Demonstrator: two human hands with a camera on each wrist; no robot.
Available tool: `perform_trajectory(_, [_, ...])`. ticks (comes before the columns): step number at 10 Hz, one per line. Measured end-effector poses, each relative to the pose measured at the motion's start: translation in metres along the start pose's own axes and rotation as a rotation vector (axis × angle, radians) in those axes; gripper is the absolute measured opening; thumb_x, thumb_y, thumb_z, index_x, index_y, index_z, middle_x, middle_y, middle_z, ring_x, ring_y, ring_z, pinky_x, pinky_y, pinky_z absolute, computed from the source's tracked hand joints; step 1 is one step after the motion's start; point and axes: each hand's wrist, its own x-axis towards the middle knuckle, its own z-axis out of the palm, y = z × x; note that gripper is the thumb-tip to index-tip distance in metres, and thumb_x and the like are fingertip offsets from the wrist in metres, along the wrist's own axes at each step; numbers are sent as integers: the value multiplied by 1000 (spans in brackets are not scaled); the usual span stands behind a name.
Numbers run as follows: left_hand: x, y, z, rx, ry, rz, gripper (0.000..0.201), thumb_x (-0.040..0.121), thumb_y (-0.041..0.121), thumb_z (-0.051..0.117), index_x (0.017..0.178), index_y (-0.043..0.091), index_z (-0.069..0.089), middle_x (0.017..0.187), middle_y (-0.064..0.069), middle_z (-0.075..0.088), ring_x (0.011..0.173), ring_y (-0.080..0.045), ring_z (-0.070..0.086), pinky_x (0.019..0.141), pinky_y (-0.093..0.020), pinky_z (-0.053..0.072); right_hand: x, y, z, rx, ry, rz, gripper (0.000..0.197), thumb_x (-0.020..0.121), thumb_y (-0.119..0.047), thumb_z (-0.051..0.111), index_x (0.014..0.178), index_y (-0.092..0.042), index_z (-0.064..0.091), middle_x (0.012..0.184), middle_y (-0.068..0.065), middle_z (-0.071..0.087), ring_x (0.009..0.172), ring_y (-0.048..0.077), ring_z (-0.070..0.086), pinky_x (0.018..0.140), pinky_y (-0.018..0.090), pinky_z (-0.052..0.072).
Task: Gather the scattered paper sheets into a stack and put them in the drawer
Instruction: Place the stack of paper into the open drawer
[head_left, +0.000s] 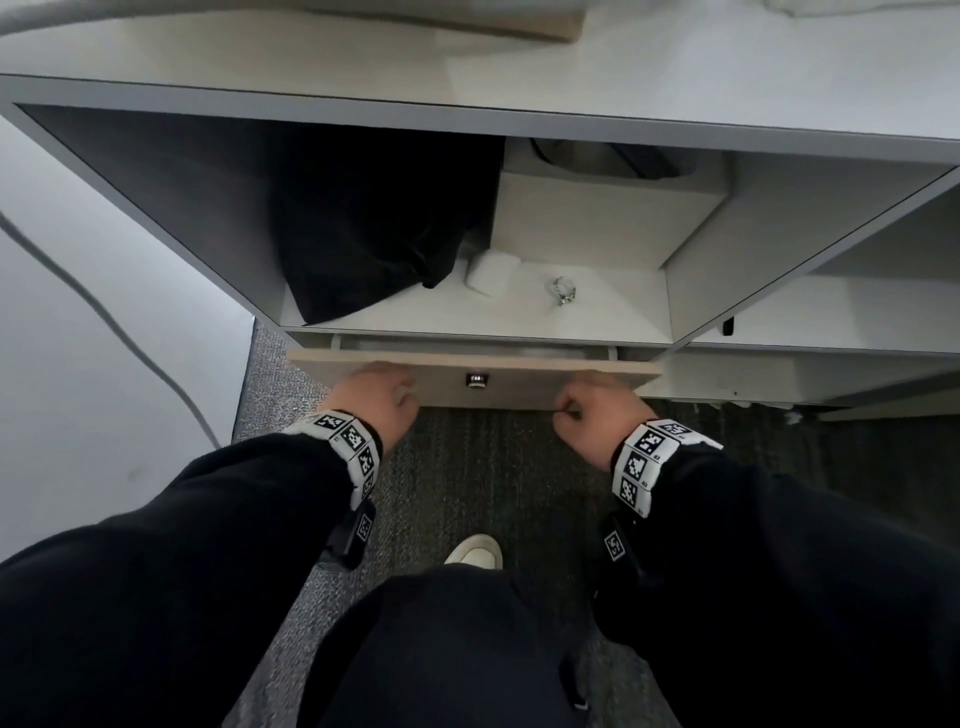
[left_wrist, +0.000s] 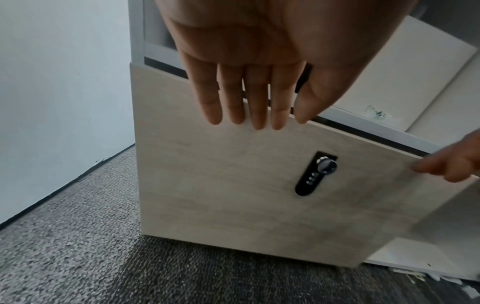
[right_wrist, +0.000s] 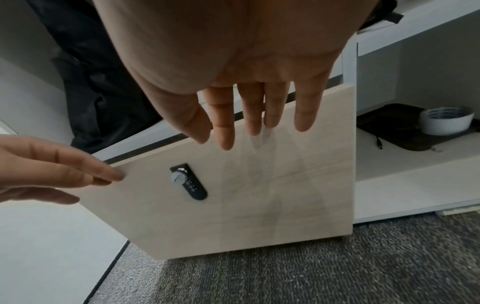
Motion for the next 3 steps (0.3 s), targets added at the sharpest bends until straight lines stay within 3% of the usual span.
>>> perform_trajectory(1, [11, 6, 0, 47, -4, 36, 52, 94, 25, 52, 144, 14, 46, 156, -5, 35, 145, -24, 26, 120, -32, 18, 10, -3, -3, -42, -38, 37, 26, 87, -37, 57, 108, -26, 66, 151, 11, 38, 139, 31, 35, 113, 33, 31])
perform_trajectory(2, [13, 11, -1, 74, -53, 1, 59, 95, 30, 51, 150, 18, 35, 162, -4, 20, 150, -24, 10, 121, -32, 10, 13, -4, -1, -33, -54, 34, 28, 87, -39, 57, 112, -28, 66, 160, 12, 20, 145, 32, 24, 119, 37, 23])
perform_trajectory(3, [8, 16, -4, 59, -77, 4, 58, 95, 35, 50, 151, 24, 35, 164, -1, 14, 150, -23, 10, 120, -30, 10, 10, -4, -3, 3, -54, 33, 27, 87, -39, 56, 111, -29, 65, 158, 12, 24, 145, 28, 26, 117, 35, 27])
